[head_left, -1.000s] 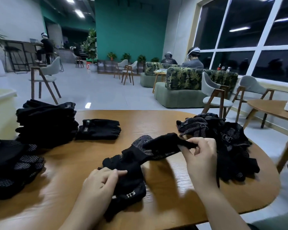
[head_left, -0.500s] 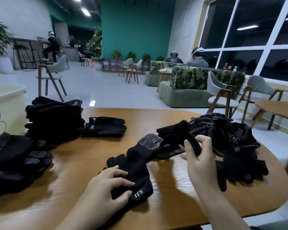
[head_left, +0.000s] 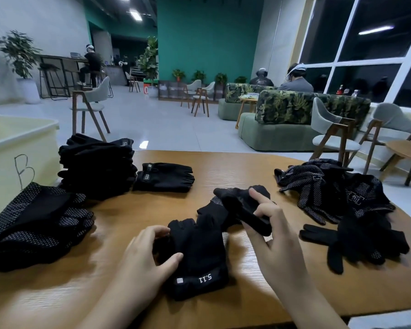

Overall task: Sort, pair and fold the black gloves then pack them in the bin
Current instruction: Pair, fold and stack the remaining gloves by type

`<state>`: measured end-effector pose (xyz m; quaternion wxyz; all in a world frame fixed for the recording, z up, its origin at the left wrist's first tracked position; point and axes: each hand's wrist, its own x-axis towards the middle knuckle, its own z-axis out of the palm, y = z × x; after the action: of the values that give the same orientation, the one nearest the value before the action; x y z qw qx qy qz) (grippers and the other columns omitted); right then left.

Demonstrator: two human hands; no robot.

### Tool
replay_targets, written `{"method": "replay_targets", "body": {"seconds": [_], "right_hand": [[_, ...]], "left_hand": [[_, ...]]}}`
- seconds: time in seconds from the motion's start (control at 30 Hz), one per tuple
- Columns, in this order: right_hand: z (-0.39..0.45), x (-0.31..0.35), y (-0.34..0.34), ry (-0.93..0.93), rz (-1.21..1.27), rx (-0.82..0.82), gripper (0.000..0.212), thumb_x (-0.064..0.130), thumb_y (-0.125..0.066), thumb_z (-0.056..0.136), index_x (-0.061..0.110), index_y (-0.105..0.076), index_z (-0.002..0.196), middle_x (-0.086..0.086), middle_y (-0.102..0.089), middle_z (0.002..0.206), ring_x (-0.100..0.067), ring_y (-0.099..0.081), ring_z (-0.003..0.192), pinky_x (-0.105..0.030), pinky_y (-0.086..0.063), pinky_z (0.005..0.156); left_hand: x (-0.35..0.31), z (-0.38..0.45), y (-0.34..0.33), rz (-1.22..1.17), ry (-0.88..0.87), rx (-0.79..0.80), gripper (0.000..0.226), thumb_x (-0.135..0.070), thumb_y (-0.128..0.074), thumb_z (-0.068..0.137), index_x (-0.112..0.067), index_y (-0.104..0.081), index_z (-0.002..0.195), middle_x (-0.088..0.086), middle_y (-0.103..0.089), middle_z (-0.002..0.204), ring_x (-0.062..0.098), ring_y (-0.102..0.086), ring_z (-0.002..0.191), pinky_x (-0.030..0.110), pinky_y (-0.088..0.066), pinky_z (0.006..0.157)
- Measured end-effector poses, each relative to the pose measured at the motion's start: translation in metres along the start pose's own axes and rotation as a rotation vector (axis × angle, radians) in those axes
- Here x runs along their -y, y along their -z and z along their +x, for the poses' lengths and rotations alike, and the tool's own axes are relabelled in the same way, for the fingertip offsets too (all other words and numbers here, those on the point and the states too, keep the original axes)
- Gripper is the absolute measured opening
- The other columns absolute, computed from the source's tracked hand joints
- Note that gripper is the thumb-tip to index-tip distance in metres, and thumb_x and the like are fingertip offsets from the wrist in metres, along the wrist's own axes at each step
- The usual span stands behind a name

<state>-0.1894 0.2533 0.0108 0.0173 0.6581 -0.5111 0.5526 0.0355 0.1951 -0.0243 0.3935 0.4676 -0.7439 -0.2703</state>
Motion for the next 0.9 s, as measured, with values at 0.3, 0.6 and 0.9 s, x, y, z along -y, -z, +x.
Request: {"method": "replay_targets", "body": {"seconds": [0.3, 0.6, 0.9], "right_hand": [[-0.016, -0.031, 0.037, -0.314, -0.129, -0.12, 0.028, 0.024, -0.064, 0.086, 0.042, -0.042, 0.084, 0.023, -0.059, 0.116, -0.016, -0.065, 0.087, -0.025, -0.048, 0.067], [-0.017, -0.032, 0.038, -0.468, -0.098, -0.31, 0.013, 0.027, -0.059, 0.09, 0.02, -0.049, 0.087, 0.009, -0.057, 0.079, -0.001, -0.055, 0.074, -0.016, -0.037, 0.06], [-0.017, -0.029, 0.039, -0.486, -0.016, -0.359, 0.01, 0.03, -0.052, 0.094, 0.02, -0.049, 0.096, 0.005, -0.059, 0.089, -0.01, -0.057, 0.084, -0.032, -0.044, 0.074]], "left_hand": [[-0.01, -0.005, 0.004, 0.113, -0.272, 0.135, 0.06, -0.087, -0.052, 0.058, -0.052, -0.056, 0.106, -0.033, -0.047, 0.119, -0.007, -0.036, 0.121, 0.018, -0.019, 0.105], [-0.021, -0.001, -0.003, 0.439, -0.378, 0.234, 0.064, -0.08, -0.035, 0.066, -0.041, -0.065, 0.108, -0.029, -0.044, 0.091, -0.007, -0.038, 0.093, 0.015, -0.034, 0.083], [-0.049, -0.003, 0.007, 0.077, -0.274, 0.059, 0.085, -0.013, -0.06, 0.086, -0.071, -0.015, 0.128, -0.035, -0.051, 0.11, -0.01, -0.052, 0.092, 0.003, -0.039, 0.076]]}}
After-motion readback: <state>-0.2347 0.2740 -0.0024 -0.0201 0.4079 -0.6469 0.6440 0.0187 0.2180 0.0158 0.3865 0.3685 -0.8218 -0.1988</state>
